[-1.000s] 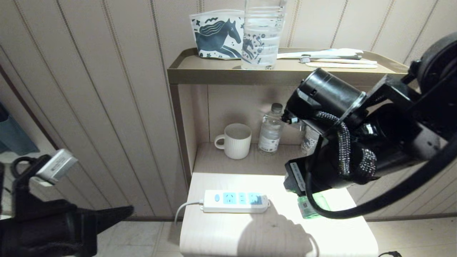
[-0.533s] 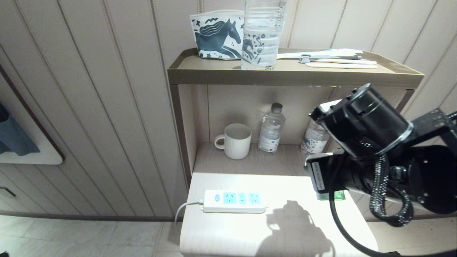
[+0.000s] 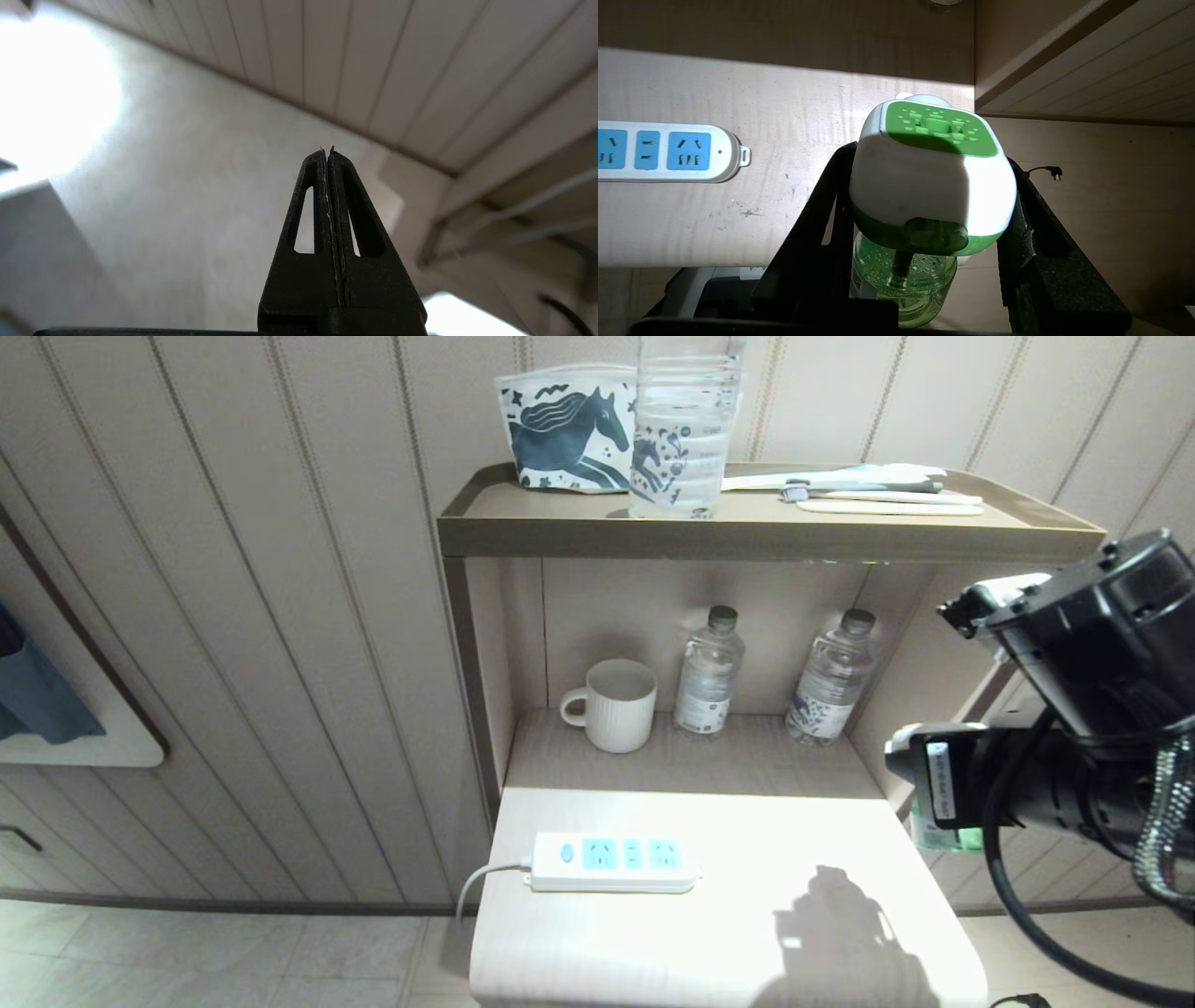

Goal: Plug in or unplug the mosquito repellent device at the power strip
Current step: Place the mosquito repellent liquid on the table

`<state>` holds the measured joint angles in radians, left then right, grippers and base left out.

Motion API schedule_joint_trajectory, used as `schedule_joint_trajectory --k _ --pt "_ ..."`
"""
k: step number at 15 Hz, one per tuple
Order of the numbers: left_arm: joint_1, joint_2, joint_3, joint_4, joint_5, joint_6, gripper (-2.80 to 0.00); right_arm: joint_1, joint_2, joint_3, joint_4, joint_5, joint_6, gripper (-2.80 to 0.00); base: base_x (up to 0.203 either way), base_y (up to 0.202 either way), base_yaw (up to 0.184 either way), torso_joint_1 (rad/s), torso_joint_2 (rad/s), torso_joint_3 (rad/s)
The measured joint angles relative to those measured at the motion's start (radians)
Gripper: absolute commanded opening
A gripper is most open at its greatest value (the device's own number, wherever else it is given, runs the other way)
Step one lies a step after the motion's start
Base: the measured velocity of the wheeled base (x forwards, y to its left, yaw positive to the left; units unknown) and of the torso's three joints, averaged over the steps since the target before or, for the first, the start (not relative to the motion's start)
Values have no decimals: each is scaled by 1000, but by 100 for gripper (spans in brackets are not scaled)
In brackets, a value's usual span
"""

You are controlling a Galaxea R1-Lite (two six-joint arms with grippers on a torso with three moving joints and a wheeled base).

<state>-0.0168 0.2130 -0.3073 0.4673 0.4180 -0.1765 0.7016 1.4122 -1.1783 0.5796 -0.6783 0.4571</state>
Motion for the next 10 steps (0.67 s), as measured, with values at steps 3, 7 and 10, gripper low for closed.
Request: schedule_joint_trajectory --k 3,7,10 --pt "19 -146 141 -236 -74 152 -280 -20 -52 84 -56 -4 2 -280 0 0 0 0 0 0" --pt "23 -201 238 -386 -309 214 -280 -24 -146 282 -286 -30 -69 -280 0 0 0 0 0 0" --pt "24 -210 267 -373 -414 196 -280 23 -184 464 -544 -66 -203 -280 0 0 0 0 0 0"
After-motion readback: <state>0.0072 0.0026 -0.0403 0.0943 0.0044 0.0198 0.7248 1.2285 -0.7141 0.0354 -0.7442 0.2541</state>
